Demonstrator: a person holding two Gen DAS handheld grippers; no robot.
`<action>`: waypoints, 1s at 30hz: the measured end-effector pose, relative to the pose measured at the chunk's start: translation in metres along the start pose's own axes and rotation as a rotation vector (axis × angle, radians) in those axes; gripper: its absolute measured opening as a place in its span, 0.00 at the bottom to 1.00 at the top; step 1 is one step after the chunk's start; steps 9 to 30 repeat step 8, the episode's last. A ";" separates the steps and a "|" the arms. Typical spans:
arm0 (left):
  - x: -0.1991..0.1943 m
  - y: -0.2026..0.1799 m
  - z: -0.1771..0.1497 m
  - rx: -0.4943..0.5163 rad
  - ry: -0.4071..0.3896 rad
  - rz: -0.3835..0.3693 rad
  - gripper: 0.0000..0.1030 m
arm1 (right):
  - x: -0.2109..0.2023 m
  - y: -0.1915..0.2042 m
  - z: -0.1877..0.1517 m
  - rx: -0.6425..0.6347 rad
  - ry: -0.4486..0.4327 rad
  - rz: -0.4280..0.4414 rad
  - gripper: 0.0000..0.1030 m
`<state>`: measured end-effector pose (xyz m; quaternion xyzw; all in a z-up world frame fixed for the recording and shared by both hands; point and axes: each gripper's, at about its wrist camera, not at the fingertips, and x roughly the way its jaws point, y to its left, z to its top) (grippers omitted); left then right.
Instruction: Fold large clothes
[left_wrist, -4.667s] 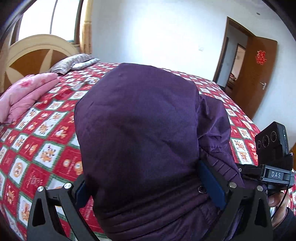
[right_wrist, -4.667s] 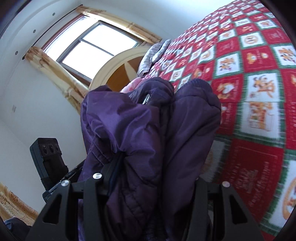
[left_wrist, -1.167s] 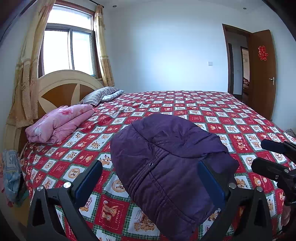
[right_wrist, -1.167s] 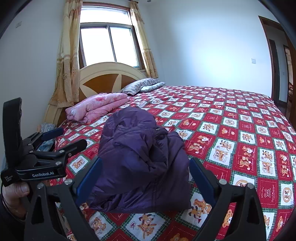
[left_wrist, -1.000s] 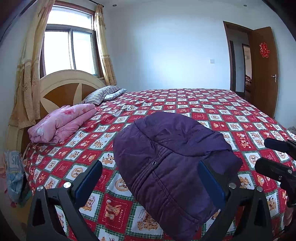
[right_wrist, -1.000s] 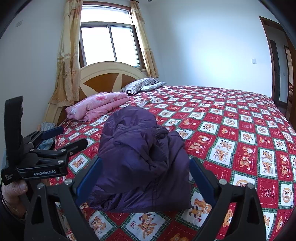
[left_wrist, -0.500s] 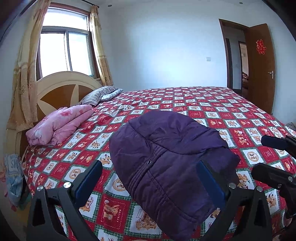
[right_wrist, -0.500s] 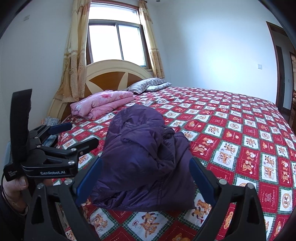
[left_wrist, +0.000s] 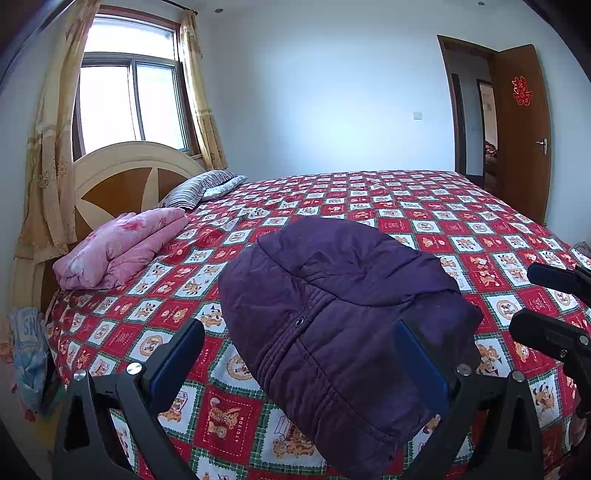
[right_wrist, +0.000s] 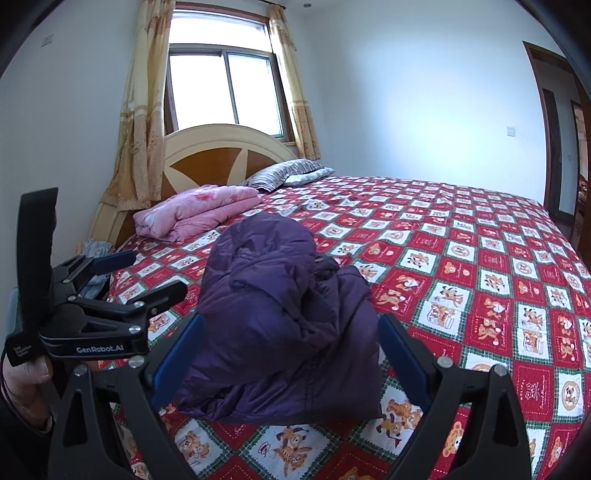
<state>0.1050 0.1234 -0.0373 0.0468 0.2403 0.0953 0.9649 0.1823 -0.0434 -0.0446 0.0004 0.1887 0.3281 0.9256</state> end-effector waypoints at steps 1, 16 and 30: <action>0.000 0.000 0.000 -0.001 0.000 -0.001 0.99 | 0.000 0.000 0.000 0.001 0.000 -0.001 0.94; -0.002 -0.003 -0.002 0.020 -0.030 -0.023 0.99 | 0.001 0.000 -0.002 -0.015 0.008 0.002 0.94; -0.002 -0.003 -0.002 0.020 -0.030 -0.023 0.99 | 0.001 0.000 -0.002 -0.015 0.008 0.002 0.94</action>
